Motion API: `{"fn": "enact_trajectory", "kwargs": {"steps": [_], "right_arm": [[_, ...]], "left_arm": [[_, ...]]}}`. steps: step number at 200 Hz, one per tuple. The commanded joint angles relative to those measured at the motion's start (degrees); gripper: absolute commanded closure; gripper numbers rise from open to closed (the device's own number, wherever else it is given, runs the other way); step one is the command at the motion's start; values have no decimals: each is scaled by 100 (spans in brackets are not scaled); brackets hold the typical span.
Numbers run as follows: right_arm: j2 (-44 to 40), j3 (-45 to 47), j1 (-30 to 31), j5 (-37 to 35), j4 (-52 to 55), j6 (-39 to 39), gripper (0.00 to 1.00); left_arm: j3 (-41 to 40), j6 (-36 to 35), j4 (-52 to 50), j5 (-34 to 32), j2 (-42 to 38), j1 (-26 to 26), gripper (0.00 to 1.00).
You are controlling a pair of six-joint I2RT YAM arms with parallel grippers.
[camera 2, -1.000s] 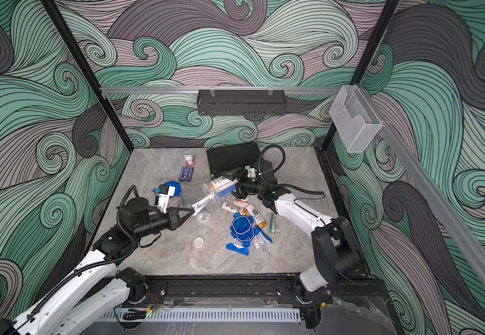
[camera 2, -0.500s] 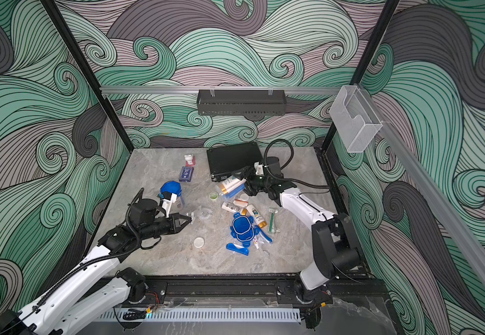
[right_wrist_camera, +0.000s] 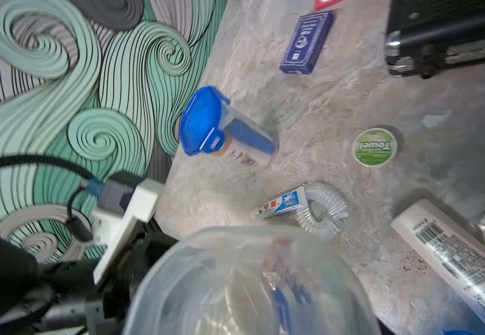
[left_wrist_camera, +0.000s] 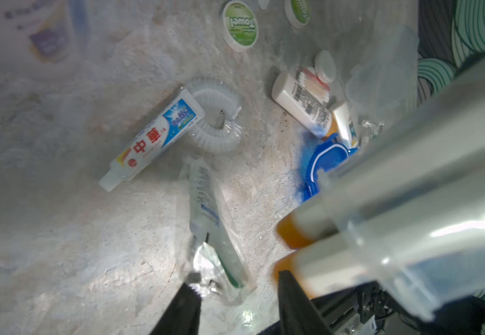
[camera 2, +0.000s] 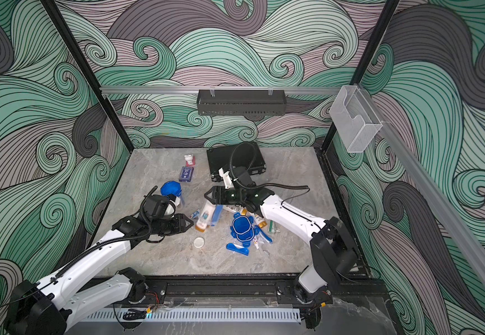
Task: Take out toiletry kits
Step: 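Pour the toiletry kits out of the container.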
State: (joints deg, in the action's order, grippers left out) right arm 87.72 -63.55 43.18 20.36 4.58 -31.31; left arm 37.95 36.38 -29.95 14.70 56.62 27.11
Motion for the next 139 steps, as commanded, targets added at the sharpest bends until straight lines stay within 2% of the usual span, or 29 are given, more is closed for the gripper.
{"fn": "enact_trajectory", "kwargs": {"steps": [1, 16, 23, 38, 49, 62, 107, 139], "right_arm": [[-552, 364, 149, -392, -839, 1473, 40], [-598, 672, 96, -774, -1326, 1417, 41], [-502, 616, 34, -661, -1254, 1382, 44], [-364, 437, 14, -392, -1064, 1335, 45], [-348, 455, 17, -419, -1191, 1246, 44], [-322, 411, 15, -567, -1211, 1318, 44], [-438, 56, -32, -751, -550, 1578, 41], [-971, 595, -36, -832, -672, 1677, 41]], "left_arm": [[119, 29, -349, -240, -142, -31, 44], [-27, 97, -176, -323, -279, -31, 43], [-113, 137, -55, -343, -347, -30, 43], [-226, 146, 75, -400, -490, -31, 43], [-262, 150, 127, -461, -579, -35, 42], [-243, 159, 169, -537, -614, -39, 37], [444, -5, -242, -858, -307, -50, 33], [940, -225, -511, -1301, -244, -71, 13]]}}
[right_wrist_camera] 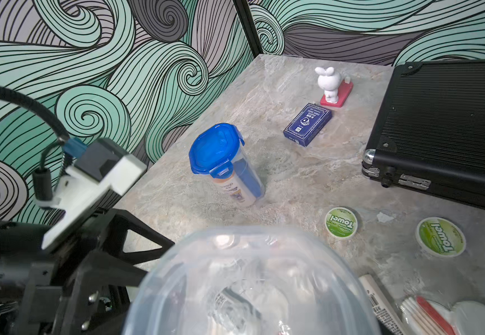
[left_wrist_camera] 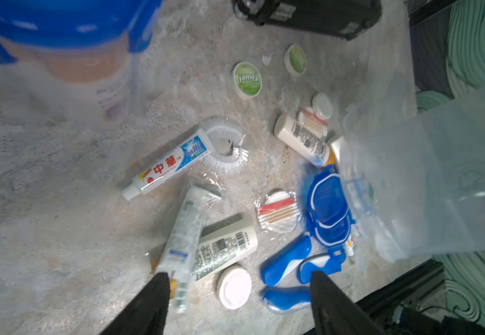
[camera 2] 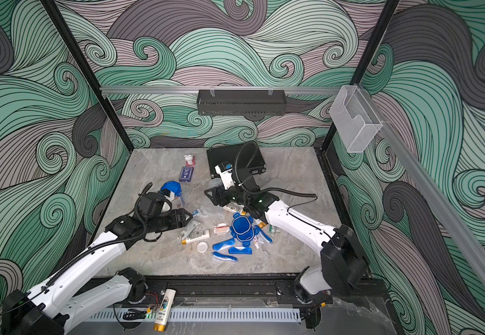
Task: Take out toiletry kits
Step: 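Pour the toiletry kits out of the container, then place the container at the center of the board.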
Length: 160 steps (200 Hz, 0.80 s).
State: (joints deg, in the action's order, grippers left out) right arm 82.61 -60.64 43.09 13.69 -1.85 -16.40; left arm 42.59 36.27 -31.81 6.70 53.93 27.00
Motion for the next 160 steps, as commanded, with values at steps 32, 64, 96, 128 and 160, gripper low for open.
{"fn": "enact_trajectory", "kwargs": {"steps": [32, 64, 96, 128, 160], "right_arm": [[-754, 717, -28, -262, -29, 373, 41], [-814, 676, -5, -221, 681, 199, 41], [-1157, 1093, 69, -100, 730, 109, 40], [-1417, 1099, 61, -444, 958, 161, 38], [-1562, 1160, 84, 48, 820, -7, 39]], "left_arm": [[938, -443, -703, -690, 124, -64, 1], [906, -532, -816, -577, -89, -70, 5], [414, -335, -953, 148, -505, -64, 7], [302, 182, -1842, -17, -618, 330, 7], [410, 585, -2333, -50, -462, 785, 11]]}}
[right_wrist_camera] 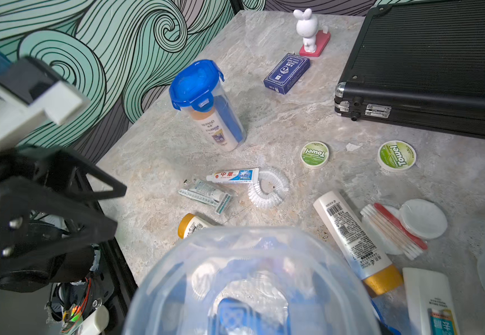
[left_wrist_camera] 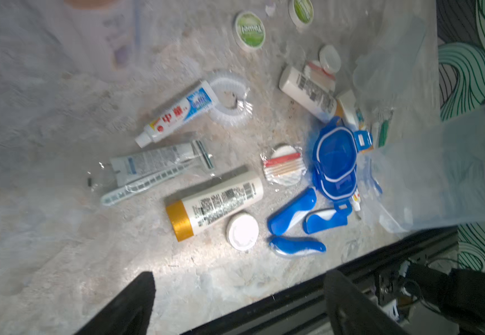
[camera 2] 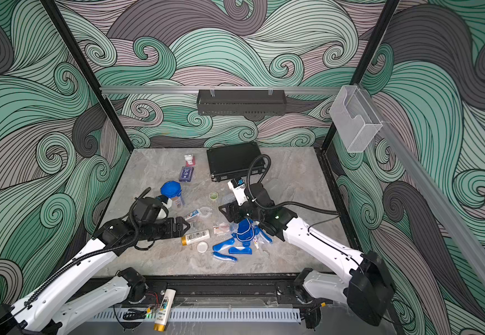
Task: Take out toiletry kits
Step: Place the container at the center of the board.
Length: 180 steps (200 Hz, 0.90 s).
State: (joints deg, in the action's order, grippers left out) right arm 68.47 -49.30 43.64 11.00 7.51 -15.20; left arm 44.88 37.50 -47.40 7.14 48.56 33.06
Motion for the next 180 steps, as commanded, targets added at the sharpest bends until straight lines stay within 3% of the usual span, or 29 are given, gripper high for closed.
{"fn": "enact_trajectory", "kwargs": {"steps": [1, 14, 36, 57, 82, 110, 135, 157, 180], "right_arm": [[-153, 47, 34, 407, -139, -130, 39], [-206, 340, 101, 781, -595, -38, 39], [-86, 598, 289, 606, -1126, 324, 39], [390, 190, 634, 377, -681, 839, 41], [1043, -203, 1118, 141, -575, 1238, 38], [1831, -858, 948, -694, -494, 1137, 37], [2751, -2286, 520, -510, 1135, 467, 38], [3119, -2663, 289, -243, 1464, -321, 38], [3633, -3295, 246, -425, 2102, -229, 39]], "left_arm": [[184, 466, -790, -105, 80, 186, 11], [292, 499, -912, -186, 7, 194, 13], [587, 340, -982, -790, -336, 191, 13], [697, 127, -919, -1505, -827, 183, 12], [748, -128, -822, -1918, -1274, 183, 11], [687, -312, -824, -2239, -1523, 183, 11], [637, -426, -859, -2234, -1625, 181, 11], [547, -459, -756, -2143, -1696, 176, 11], [539, -529, -699, -2030, -1694, 179, 11]]}}
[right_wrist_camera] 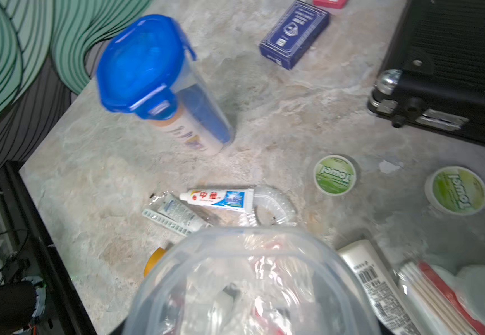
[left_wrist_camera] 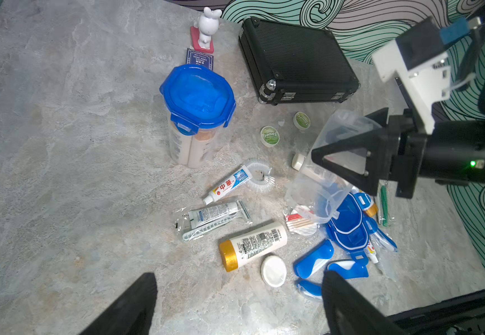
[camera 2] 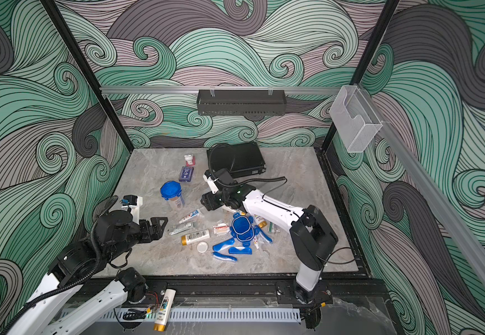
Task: Take out toiletry kits
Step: Place the container at the center of the board.
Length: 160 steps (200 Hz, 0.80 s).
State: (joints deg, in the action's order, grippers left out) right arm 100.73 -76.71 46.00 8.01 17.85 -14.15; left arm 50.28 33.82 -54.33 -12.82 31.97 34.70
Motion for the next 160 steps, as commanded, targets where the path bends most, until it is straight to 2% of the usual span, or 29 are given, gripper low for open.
{"fn": "enact_trajectory", "kwargs": {"steps": [1, 19, 52, 88, 100, 126, 139, 160], "right_arm": [[432, -590, 8, -156, 1118, -334, 39], [959, -1220, -125, -120, 1770, -459, 38], [1469, -1658, -271, 9, 1977, -702, 36], [1758, -2101, -328, -151, 2347, -748, 12], [1661, -2143, -329, -197, 2347, -643, 7], [1198, -2058, -322, -256, 2307, -200, 6], [785, -1734, -295, 116, 1976, 264, 8], [-274, -622, -188, 1335, 976, 1551, 12]], "left_arm": [[-1, -164, -7, -31, -34, 17, 11], [20, -209, -17, 32, -33, 14, 11], [17, -220, 21, 122, -33, 14, 11], [8, -235, 27, 158, -42, 12, 10], [17, -242, 35, 150, -50, 13, 9], [99, -287, 20, -5, -89, 11, 8], [155, -332, -16, -159, -134, 17, 8], [226, -362, -105, -623, -291, 15, 8]]}}
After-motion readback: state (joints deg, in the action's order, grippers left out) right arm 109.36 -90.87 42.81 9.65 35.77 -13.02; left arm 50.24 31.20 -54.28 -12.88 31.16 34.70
